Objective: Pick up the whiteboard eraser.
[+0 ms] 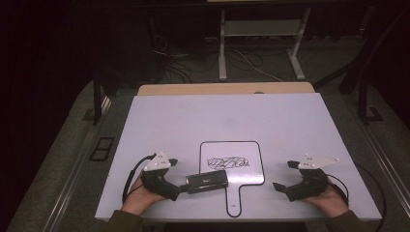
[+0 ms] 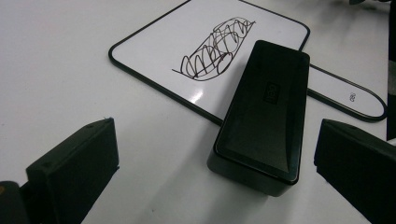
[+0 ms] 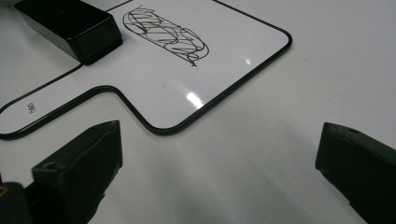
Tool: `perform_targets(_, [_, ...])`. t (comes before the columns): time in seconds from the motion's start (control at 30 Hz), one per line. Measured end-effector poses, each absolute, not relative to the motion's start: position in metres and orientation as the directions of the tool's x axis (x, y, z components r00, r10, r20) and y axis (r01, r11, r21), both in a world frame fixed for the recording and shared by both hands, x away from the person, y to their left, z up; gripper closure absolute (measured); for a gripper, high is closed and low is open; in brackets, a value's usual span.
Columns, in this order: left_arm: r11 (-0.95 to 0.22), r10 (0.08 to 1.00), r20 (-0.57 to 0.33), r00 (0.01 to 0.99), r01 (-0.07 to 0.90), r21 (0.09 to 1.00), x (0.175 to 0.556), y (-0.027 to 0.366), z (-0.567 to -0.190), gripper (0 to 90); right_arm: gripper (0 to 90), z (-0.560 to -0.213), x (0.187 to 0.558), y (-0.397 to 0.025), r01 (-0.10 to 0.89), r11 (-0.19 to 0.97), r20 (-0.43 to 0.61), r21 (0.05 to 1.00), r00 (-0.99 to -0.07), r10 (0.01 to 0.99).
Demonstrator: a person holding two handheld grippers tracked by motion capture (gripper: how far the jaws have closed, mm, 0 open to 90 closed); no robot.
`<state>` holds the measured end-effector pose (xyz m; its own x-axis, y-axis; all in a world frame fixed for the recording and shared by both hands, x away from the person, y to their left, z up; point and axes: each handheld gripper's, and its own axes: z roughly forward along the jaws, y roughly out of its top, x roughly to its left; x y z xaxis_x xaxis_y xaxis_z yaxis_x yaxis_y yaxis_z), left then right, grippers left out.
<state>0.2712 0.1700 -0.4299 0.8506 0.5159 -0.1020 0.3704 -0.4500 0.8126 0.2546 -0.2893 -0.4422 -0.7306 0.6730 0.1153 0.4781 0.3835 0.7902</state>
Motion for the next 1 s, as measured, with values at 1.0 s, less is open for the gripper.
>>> perform_targets(1.0, [-0.434, 0.452, -0.138, 0.881, 0.353, 0.829, 0.284, 0.155, -0.417, 0.0, 0.0, -0.444, 0.257, -0.290, 0.490, 0.376, 0.130, 0.786, -0.727, 0.674])
